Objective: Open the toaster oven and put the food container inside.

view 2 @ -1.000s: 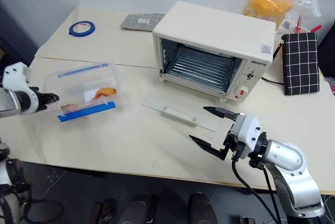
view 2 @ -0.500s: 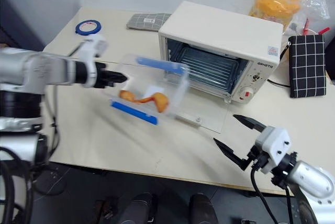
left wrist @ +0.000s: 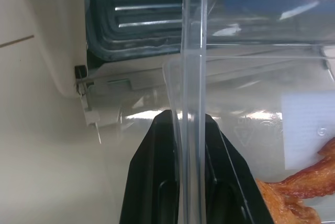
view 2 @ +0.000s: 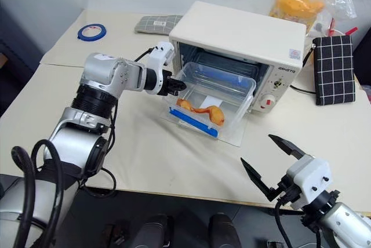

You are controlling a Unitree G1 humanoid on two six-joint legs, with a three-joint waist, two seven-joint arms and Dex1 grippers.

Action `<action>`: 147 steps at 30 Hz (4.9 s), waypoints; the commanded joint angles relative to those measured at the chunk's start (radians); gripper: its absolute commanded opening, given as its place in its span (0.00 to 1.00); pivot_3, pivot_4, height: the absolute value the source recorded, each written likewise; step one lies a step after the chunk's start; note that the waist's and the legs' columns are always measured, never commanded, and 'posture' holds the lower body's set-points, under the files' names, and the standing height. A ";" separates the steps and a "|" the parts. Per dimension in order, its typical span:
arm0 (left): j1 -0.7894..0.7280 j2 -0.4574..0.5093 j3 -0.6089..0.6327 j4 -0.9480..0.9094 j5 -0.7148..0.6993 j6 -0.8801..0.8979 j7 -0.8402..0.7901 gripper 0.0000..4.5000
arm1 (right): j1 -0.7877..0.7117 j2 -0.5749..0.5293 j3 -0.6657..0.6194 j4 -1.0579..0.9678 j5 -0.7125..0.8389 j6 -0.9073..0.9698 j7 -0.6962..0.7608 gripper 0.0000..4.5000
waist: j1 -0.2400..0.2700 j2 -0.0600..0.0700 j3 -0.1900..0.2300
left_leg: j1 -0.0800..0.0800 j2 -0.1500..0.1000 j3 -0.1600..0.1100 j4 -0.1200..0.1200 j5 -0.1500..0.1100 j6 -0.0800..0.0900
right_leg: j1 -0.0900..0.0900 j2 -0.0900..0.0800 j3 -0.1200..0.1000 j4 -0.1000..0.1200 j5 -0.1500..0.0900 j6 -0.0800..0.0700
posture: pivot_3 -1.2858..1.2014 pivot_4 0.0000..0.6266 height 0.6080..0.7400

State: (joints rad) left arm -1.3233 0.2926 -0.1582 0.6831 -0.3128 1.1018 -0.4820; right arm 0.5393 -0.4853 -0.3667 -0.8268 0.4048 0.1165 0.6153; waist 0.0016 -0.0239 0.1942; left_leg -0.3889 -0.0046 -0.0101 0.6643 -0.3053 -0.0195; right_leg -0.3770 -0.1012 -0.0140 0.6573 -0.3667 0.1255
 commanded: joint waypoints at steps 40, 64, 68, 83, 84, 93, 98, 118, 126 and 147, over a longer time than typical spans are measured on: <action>0.581 0.174 0.005 -0.332 0.067 -0.934 -0.680 0.00 | -0.449 -0.073 0.423 0.127 -0.090 0.386 -0.204 0.01 | -0.001 0.002 -0.002 | -0.001 0.002 -0.003 0.003 -0.001 0.002 | 0.001 -0.001 -0.001 0.001 0.000 0.000 | 0.52 0.24 1.00; 0.264 -0.126 0.124 0.175 0.177 -1.147 -0.174 0.00 | -0.930 -0.099 0.307 0.718 -0.232 0.156 -0.140 0.01 | -0.004 0.002 -0.001 | -0.001 0.000 -0.002 0.004 0.000 0.002 | 0.000 0.000 -0.002 0.002 0.000 0.000 | 0.52 0.24 1.00; 0.191 -0.167 0.180 0.273 0.151 -1.186 -0.127 0.00 | -1.012 -0.086 0.307 0.828 -0.256 0.095 -0.150 0.01 | -0.004 0.002 -0.001 | -0.001 0.000 -0.001 0.003 0.000 0.002 | -0.001 0.000 -0.002 0.001 0.000 0.000 | 0.52 0.24 1.00; 0.449 0.061 0.185 -0.154 0.036 -1.013 -0.590 0.00 | -0.643 -0.216 0.109 0.421 -0.007 0.247 0.085 0.01 | -0.007 0.002 -0.001 | -0.002 0.003 0.000 0.001 0.000 0.002 | -0.002 0.000 -0.004 0.000 0.000 0.000 | 0.52 0.24 1.00; 0.480 0.098 0.193 -0.203 0.012 -0.999 -0.632 0.00 | -0.598 -0.220 0.088 0.409 0.006 0.243 0.101 0.01 | -0.007 0.002 -0.001 | -0.002 0.003 0.000 0.001 0.000 0.002 | -0.002 0.000 -0.004 0.001 0.000 0.000 | 0.52 0.24 1.00; 0.649 0.358 0.248 -0.275 -0.024 -0.968 -0.775 0.12 | -0.492 -0.180 0.140 0.657 -0.057 0.090 0.201 0.00 | -0.006 0.002 -0.002 | 0.003 0.003 0.001 0.003 0.000 0.002 | 0.003 -0.001 -0.001 0.001 0.000 0.000 | 0.52 0.24 1.00; 0.722 0.398 0.310 -0.358 -0.081 -0.892 -0.762 0.18 | -0.591 -0.117 0.247 0.796 -0.087 0.019 0.248 0.00 | -0.009 0.002 -0.002 | 0.002 0.003 0.000 0.003 0.000 0.002 | 0.002 -0.002 -0.002 0.002 0.000 0.000 | 0.52 0.24 1.00; 0.864 0.497 0.455 -0.595 -0.266 -0.615 -0.677 0.99 | -0.875 -0.032 0.130 0.668 0.163 0.030 0.189 0.00 | -0.036 0.003 -0.001 | 0.001 0.003 -0.002 0.002 0.000 0.002 | 0.002 -0.003 -0.003 0.002 0.000 0.000 | 0.52 0.24 1.00; 0.803 0.469 0.407 -0.579 -0.260 -0.595 -0.653 0.99 | -1.100 -0.025 0.157 0.866 0.102 0.029 0.161 0.00 | -0.026 0.004 -0.001 | 0.000 0.003 -0.004 0.000 0.000 0.001 | 0.000 -0.002 -0.005 0.001 0.000 0.000 | 0.52 0.24 1.00; 1.232 0.490 0.501 -0.601 -0.106 -1.130 -0.619 1.00 | -0.326 -0.190 0.130 0.452 0.106 -0.149 0.461 1.00 | -0.026 0.004 -0.001 | 0.005 0.001 0.002 0.000 -0.002 0.006 | 0.004 -0.013 -0.004 -0.003 0.001 0.000 | 0.52 0.24 1.00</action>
State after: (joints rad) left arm -0.1071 0.7844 0.3159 0.1397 -0.3926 -0.0232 -1.1119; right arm 0.2149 -0.6854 -0.2356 -0.3421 0.4766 -0.0357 1.0779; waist -0.0245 -0.0204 0.1933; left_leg -0.3839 -0.0038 -0.0083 0.6647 -0.3072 -0.0133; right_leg -0.3731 -0.1143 -0.0184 0.6544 -0.3658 0.1258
